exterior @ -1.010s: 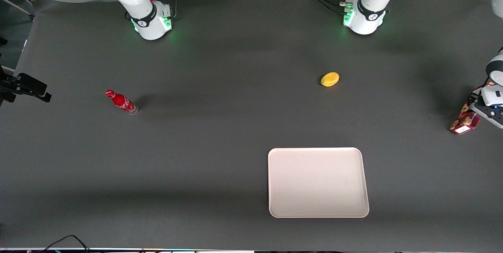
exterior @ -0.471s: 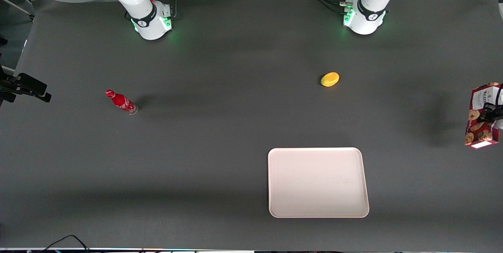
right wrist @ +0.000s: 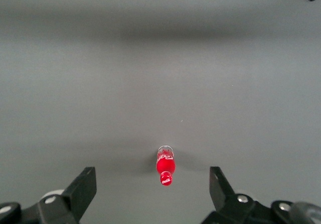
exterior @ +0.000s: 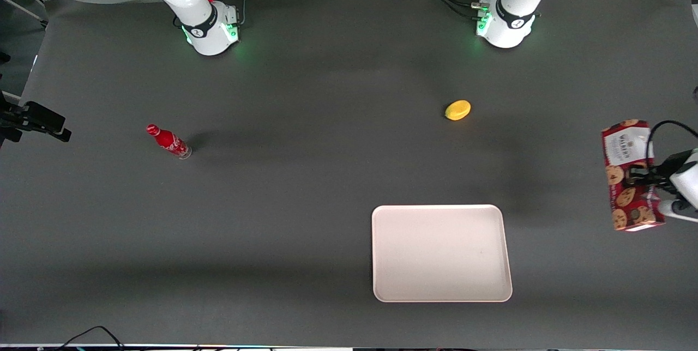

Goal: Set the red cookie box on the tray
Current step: 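Carry the held box over the white tray with the left gripper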

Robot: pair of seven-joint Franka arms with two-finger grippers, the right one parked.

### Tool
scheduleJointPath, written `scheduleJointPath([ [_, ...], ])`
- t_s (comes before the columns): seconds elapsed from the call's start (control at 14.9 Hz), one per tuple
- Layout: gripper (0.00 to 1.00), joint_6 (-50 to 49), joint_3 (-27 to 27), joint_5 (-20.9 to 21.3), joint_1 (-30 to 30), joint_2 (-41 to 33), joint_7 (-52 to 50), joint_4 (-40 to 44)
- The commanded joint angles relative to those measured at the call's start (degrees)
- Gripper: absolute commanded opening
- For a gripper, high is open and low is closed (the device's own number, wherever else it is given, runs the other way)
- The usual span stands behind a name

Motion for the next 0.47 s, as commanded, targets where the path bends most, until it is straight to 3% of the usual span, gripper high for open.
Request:
scheduleJointPath([
  [0.0, 0.00, -1.87, -2.34, 0.32, -5.12, 1.84, -13.96, 4.69],
  [0.13, 0.00, -1.52, -4.62, 0.41, -7.32, 5.78, -20.73, 8.64],
  [0.4, 0.00, 3.66, -5.33, 1.98, -12.07, 14.66, -24.62, 14.19],
])
